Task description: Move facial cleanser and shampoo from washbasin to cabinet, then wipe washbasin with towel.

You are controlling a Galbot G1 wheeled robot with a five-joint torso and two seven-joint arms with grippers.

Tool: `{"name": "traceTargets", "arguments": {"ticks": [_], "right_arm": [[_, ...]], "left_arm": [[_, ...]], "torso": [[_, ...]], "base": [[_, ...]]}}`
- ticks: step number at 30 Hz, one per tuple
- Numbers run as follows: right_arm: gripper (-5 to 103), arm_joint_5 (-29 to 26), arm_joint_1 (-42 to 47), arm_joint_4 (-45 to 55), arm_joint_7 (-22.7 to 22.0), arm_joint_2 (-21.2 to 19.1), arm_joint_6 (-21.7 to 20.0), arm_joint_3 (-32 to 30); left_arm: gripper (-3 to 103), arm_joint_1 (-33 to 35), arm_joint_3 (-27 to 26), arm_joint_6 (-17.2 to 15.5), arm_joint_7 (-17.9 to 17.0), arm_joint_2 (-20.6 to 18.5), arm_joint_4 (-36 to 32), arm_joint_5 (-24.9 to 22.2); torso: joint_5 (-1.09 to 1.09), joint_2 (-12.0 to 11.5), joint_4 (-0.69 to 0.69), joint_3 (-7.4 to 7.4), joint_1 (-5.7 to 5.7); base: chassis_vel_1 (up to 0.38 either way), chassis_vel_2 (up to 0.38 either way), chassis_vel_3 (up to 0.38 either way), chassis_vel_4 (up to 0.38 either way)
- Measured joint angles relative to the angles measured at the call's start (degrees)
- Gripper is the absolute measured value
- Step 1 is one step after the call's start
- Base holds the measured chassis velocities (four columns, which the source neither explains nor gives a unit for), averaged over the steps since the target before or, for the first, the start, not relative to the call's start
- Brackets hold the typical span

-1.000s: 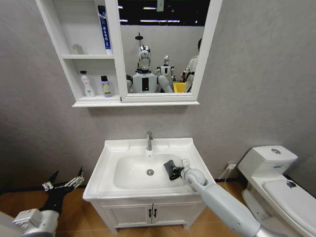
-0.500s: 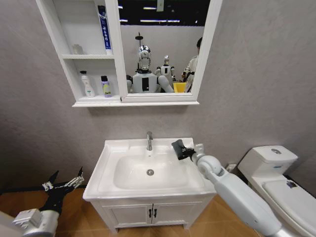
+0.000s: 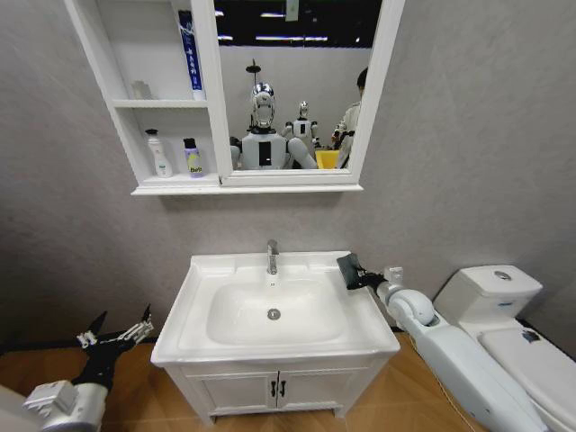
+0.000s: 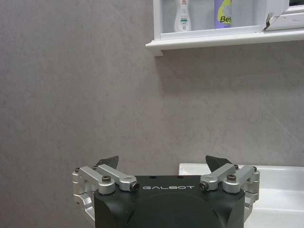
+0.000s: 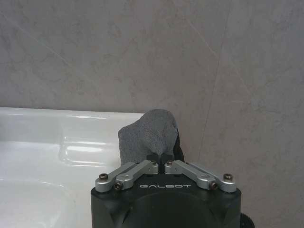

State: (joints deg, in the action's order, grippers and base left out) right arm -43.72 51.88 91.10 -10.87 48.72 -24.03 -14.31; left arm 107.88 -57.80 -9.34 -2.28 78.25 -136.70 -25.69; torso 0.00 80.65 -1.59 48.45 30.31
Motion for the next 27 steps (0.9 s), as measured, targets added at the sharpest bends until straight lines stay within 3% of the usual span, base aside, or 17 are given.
{"name": "traceTargets", "arguments": {"ticks": [7, 19, 27], "right_arm": [[1, 2.2, -3.9, -5.7, 1.6, 1.9, 4.5, 3.3], [1, -1.0, -8.9, -7.9, -1.6, 3.9, 3.9, 7.7], [32, -3.0, -9.4, -8.6, -3.7, 4.9, 2.4, 9.0]], "left_arm": [[100, 0.0, 0.0, 0.0, 0.0, 0.0, 0.0, 0.0], [100, 0.0, 0.0, 0.0, 0.0, 0.0, 0.0, 0.0], [100, 0.0, 0.0, 0.0, 0.0, 0.0, 0.0, 0.0]], "torso": [[0.01, 0.0, 0.02, 0.00, 0.00], [0.01, 0.0, 0.00, 0.00, 0.00], [0.01, 0.0, 0.00, 0.00, 0.00]], "base": [[0.000, 0.000, 0.000, 0.000], [0.000, 0.000, 0.000, 0.000], [0.000, 0.000, 0.000, 0.000]]}}
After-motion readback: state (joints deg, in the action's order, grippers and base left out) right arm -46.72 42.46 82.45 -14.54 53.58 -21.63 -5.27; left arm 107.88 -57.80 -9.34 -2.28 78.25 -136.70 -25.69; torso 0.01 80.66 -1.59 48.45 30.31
